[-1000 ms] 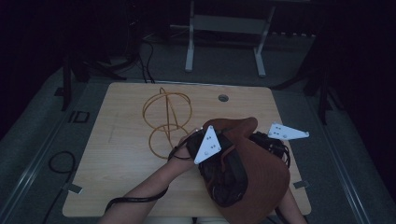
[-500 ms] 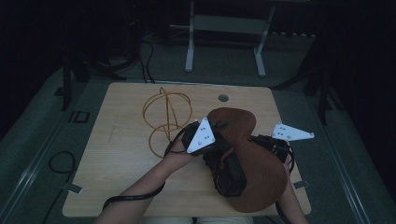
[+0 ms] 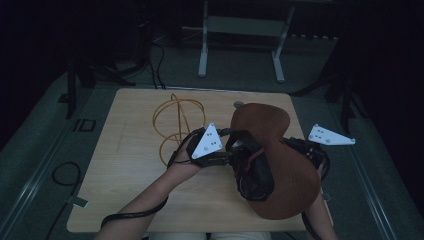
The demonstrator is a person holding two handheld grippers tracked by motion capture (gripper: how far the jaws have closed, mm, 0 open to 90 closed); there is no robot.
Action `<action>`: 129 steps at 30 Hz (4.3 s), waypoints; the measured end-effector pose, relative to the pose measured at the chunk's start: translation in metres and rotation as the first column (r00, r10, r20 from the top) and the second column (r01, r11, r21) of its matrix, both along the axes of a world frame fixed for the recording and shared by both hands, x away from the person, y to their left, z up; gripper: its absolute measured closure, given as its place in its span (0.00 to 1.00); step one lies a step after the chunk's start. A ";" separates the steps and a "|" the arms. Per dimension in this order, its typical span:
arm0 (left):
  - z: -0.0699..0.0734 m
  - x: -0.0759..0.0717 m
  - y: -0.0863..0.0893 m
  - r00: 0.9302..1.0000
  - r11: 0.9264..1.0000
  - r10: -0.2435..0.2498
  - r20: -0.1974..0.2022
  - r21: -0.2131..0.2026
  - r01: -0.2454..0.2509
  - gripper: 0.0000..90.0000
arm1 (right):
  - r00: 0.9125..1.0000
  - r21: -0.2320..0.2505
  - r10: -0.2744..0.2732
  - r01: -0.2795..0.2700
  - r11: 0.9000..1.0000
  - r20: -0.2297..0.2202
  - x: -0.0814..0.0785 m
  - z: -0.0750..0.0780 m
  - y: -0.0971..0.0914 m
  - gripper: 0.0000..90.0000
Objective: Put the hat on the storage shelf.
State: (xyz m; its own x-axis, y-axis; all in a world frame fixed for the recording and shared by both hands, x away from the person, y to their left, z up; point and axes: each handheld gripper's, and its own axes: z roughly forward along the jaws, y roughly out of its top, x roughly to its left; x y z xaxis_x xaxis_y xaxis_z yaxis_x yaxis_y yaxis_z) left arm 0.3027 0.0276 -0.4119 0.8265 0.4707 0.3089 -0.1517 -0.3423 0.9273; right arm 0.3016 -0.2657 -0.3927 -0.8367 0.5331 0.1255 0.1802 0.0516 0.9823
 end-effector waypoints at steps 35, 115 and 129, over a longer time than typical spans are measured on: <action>-0.099 -0.047 0.115 0.960 0.989 0.149 -0.239 0.046 -0.142 0.53 | 0.978 -0.004 -0.204 0.204 0.979 0.048 0.081 0.053 0.045 0.98; -0.163 -0.065 0.233 0.759 0.843 0.481 -0.438 -0.006 -0.538 0.11 | 0.994 -0.278 0.113 -0.108 0.955 0.001 0.095 0.045 0.218 0.18; -0.164 -0.065 0.229 0.770 0.852 0.472 -0.429 -0.003 -0.523 0.11 | 0.996 -0.281 0.077 -0.063 0.958 0.036 0.091 0.021 0.159 0.16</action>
